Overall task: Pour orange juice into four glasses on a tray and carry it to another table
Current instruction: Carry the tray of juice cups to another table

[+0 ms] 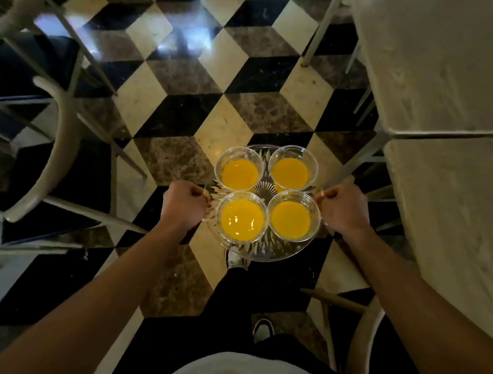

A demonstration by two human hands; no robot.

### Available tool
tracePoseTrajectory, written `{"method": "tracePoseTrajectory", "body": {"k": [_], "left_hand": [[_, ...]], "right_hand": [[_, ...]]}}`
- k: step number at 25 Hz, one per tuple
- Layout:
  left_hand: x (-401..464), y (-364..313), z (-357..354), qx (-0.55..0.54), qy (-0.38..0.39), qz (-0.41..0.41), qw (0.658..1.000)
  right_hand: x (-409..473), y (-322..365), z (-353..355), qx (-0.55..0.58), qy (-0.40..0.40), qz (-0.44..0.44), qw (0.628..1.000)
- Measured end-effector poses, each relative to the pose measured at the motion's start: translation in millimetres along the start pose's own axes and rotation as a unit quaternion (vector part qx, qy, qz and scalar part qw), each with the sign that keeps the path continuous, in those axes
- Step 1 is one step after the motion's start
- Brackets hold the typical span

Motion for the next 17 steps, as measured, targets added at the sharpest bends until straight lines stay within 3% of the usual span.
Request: {"method": "tracePoseTrajectory", "body": {"k": [10, 17], "left_hand": [[133, -84, 9, 0.014, 0.030, -0.029, 0.999], [199, -127, 10, 0.036, 0.041, -0.037, 0.998]], "right_hand": [[99, 81, 5, 0.032, -0.030, -0.063, 0.997], [162, 121, 8, 0.054, -0.033, -0.058, 0.996]]}}
Point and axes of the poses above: each hand's wrist, its own x-axis towards the middle knuckle, its own z-axis out of the back of the hand, y = z × x, the point moved 2 cm from there along x, towards the middle knuckle, and after that the axes turned 11 degrees about -x, right-handed, at the moved point
